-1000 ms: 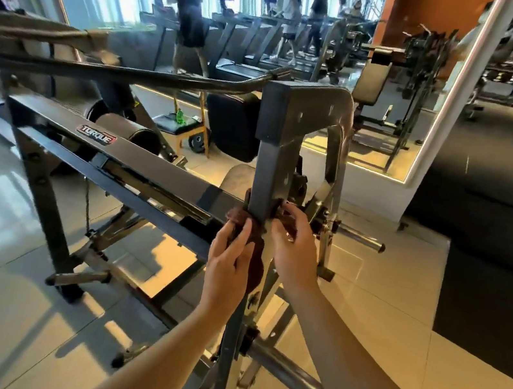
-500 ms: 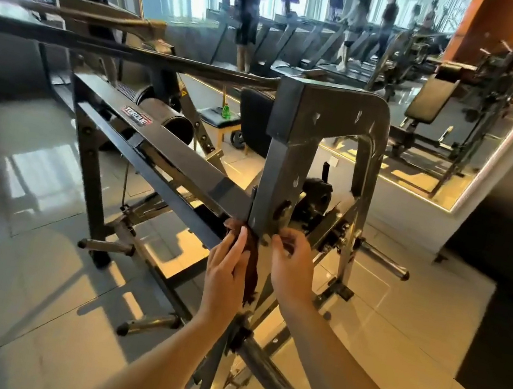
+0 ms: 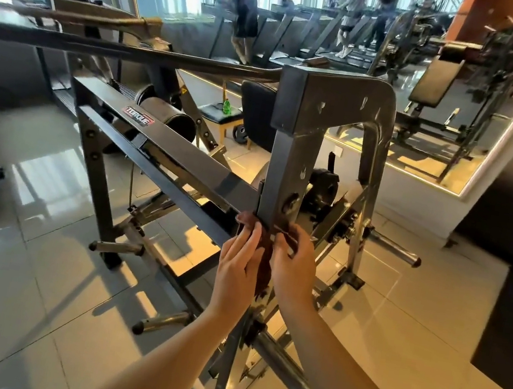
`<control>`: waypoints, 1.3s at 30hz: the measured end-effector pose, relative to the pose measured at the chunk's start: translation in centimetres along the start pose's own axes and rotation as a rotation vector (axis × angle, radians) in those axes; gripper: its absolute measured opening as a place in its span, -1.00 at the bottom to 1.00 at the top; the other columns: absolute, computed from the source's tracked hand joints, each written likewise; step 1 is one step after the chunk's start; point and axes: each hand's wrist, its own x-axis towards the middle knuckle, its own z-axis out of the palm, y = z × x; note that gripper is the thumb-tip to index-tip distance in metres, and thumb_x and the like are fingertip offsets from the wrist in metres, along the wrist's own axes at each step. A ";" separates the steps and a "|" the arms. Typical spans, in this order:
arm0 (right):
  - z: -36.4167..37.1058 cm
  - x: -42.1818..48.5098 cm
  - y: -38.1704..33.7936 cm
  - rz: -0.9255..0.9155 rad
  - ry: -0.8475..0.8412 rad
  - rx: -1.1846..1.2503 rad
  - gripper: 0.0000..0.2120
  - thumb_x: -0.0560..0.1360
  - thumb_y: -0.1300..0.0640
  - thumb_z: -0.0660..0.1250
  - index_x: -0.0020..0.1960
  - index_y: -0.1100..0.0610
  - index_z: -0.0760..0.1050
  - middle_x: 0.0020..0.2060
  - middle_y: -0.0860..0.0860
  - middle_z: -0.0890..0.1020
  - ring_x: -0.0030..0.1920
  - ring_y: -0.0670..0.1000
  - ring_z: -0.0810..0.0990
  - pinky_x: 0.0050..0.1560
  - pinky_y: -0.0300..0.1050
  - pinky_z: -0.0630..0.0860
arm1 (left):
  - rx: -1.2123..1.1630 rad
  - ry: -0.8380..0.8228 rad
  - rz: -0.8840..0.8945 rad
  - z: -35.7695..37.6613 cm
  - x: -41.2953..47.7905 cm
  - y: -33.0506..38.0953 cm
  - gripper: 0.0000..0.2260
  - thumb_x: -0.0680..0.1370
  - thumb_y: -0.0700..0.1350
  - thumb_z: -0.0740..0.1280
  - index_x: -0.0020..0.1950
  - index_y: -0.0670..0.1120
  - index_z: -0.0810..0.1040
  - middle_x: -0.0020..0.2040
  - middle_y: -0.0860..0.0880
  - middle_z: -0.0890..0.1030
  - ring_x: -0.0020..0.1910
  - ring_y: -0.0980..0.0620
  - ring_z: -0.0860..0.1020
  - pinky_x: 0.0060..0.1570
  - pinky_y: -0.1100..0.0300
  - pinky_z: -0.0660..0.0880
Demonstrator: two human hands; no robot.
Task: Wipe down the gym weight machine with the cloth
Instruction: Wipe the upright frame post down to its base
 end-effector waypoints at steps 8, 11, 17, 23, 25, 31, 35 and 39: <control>0.3 -0.8 -0.8 -0.054 -0.034 0.093 -0.69 0.69 -0.07 0.16 0.40 -0.18 0.47 0.26 -0.12 0.57 0.25 -0.14 0.55 0.30 0.01 0.57 | -0.070 -0.019 0.028 -2.8 3.4 3.5 -0.66 0.69 -0.22 0.16 0.47 -0.19 0.46 0.35 0.01 0.47 0.25 0.44 0.31 0.23 0.56 0.25; 0.4 -1.2 -1.0 -0.002 -0.031 0.091 -0.66 0.70 -0.04 0.16 0.46 -0.15 0.42 0.32 -0.11 0.56 0.32 -0.11 0.52 0.38 0.02 0.50 | 0.023 -0.035 0.115 -2.6 2.4 2.1 -0.55 0.69 0.04 0.04 0.48 -0.15 0.44 0.37 -0.09 0.54 0.35 0.17 0.36 0.39 0.22 0.36; 0.4 -2.3 -1.2 0.026 -0.045 -0.088 -0.55 0.71 -0.08 0.13 0.59 -0.12 0.25 0.52 -0.09 0.38 0.50 -0.01 0.35 0.45 -0.05 0.33 | 0.033 -0.170 -0.027 -1.9 -1.5 -0.9 -0.58 0.65 -0.06 0.19 0.52 0.06 0.30 0.43 -0.04 0.50 0.36 -0.10 0.47 0.32 -0.14 0.50; 0.8 -2.7 -1.0 0.054 -0.080 0.149 -0.67 0.72 -0.04 0.12 0.44 -0.19 0.44 0.21 -0.14 0.63 0.18 -0.13 0.62 0.22 -0.07 0.60 | -0.098 -0.083 0.063 -3.0 2.8 2.7 -0.65 0.70 -0.18 0.18 0.49 0.01 0.37 0.41 0.08 0.43 0.44 0.05 0.33 0.46 0.15 0.31; 0.6 -2.6 -0.9 0.063 -0.081 0.176 -0.68 0.72 0.01 0.12 0.43 -0.15 0.46 0.18 -0.17 0.63 0.14 -0.21 0.62 0.15 -0.25 0.58 | -0.042 -0.049 0.161 -2.4 3.2 2.4 -0.65 0.69 -0.12 0.17 0.49 -0.04 0.37 0.41 -0.05 0.50 0.42 0.01 0.33 0.44 0.03 0.34; 0.0 -3.0 0.4 0.112 -0.128 0.025 -0.60 0.70 -0.02 0.17 0.53 -0.13 0.35 0.43 -0.10 0.49 0.44 -0.05 0.43 0.46 0.05 0.41 | 0.066 -0.172 0.064 -1.5 -1.8 -2.1 -0.58 0.67 0.06 0.07 0.51 0.00 0.34 0.39 -0.08 0.55 0.36 -0.17 0.48 0.32 -0.21 0.49; 0.1 -4.0 1.1 0.111 -0.116 -0.076 -0.61 0.70 -0.04 0.17 0.52 -0.07 0.39 0.42 -0.08 0.50 0.45 -0.02 0.43 0.47 0.07 0.40 | 0.015 -0.273 -0.054 -2.2 -3.4 -2.7 -0.63 0.67 -0.07 0.18 0.49 0.09 0.33 0.40 -0.04 0.53 0.36 -0.14 0.50 0.33 -0.19 0.48; 0.6 -4.6 0.6 0.125 -0.081 -0.006 -0.72 0.70 0.00 0.18 0.38 -0.09 0.49 0.19 -0.16 0.61 0.24 -0.13 0.55 0.28 -0.14 0.53 | -0.105 -0.260 -0.128 -3.3 -0.9 -1.6 -0.63 0.71 -0.06 0.17 0.51 0.17 0.35 0.45 0.09 0.44 0.38 0.00 0.47 0.35 -0.05 0.49</control>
